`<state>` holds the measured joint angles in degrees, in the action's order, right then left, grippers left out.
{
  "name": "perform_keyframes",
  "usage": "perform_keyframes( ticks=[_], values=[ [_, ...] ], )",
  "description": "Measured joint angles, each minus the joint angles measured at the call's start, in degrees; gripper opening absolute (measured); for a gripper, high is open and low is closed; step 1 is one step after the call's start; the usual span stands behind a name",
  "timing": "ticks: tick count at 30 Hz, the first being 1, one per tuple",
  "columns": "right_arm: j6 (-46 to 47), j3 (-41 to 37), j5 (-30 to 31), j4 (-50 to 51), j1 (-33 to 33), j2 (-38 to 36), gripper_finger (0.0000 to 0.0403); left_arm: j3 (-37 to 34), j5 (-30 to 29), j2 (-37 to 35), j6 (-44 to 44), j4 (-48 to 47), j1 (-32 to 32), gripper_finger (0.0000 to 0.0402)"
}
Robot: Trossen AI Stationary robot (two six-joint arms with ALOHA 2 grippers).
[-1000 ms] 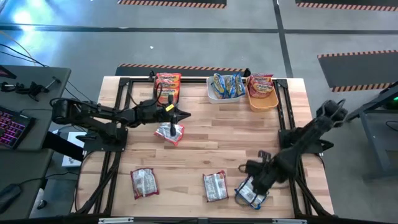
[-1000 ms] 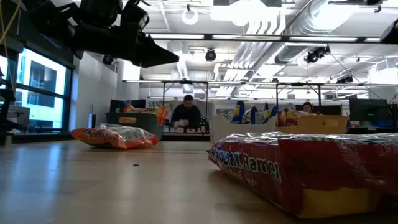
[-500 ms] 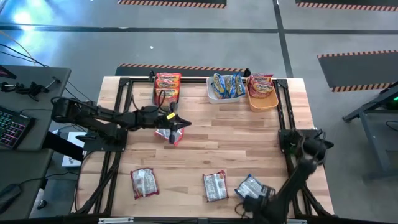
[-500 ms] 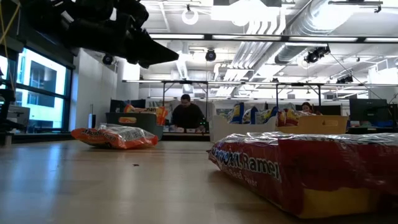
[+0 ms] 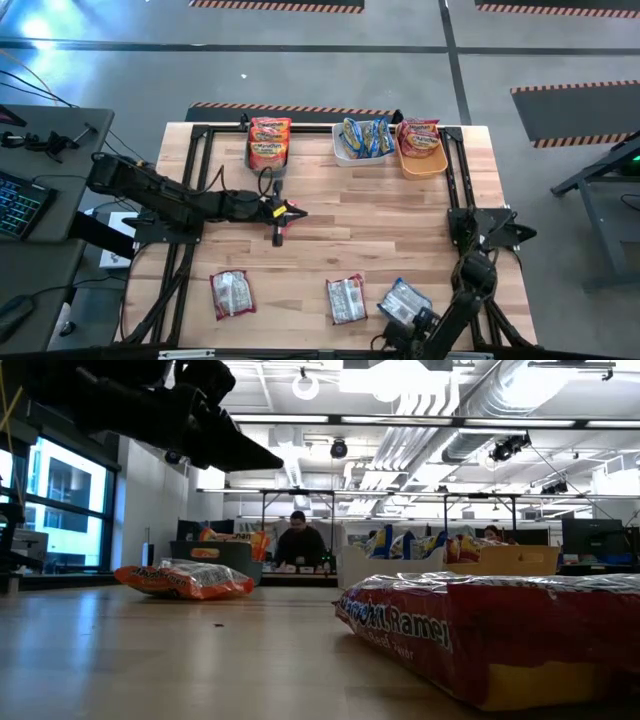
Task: Sort Maruchan noodles
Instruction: Put the blue noodle pack into the white bin
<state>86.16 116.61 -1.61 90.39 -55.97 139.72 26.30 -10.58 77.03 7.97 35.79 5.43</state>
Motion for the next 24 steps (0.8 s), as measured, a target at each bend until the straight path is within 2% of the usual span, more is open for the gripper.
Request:
perform_keyframes(
  ticks=[4,10,14,21,24],
  values=[
    [-1.08,0.33,5.63,-1.64,0.74,0.2,0.0251,0.0,-1.58,1.05,1.5,0.24,1.17,0.0007],
    [-2.42,-2.41,3.63,-1.23,2.46,-0.22,0.0231,0.0,-2.29,1.04,3.12,0.58,1.4,0.0007],
    [-3.07,-3.64,4.19,-1.61,2.96,-0.26,0.0176,0.0,-2.48,1.04,3.12,0.78,1.4,0.0007],
    [-4.78,-4.05,9.78,0.65,3.12,0.33,0.0022,0.0,-2.48,1.04,2.01,1.46,1.37,0.0007],
    [-6.81,-4.04,13.67,-0.04,3.5,-0.75,0.0012,0.0,-2.48,1.04,1.24,1.51,1.37,0.0007]
  ],
)
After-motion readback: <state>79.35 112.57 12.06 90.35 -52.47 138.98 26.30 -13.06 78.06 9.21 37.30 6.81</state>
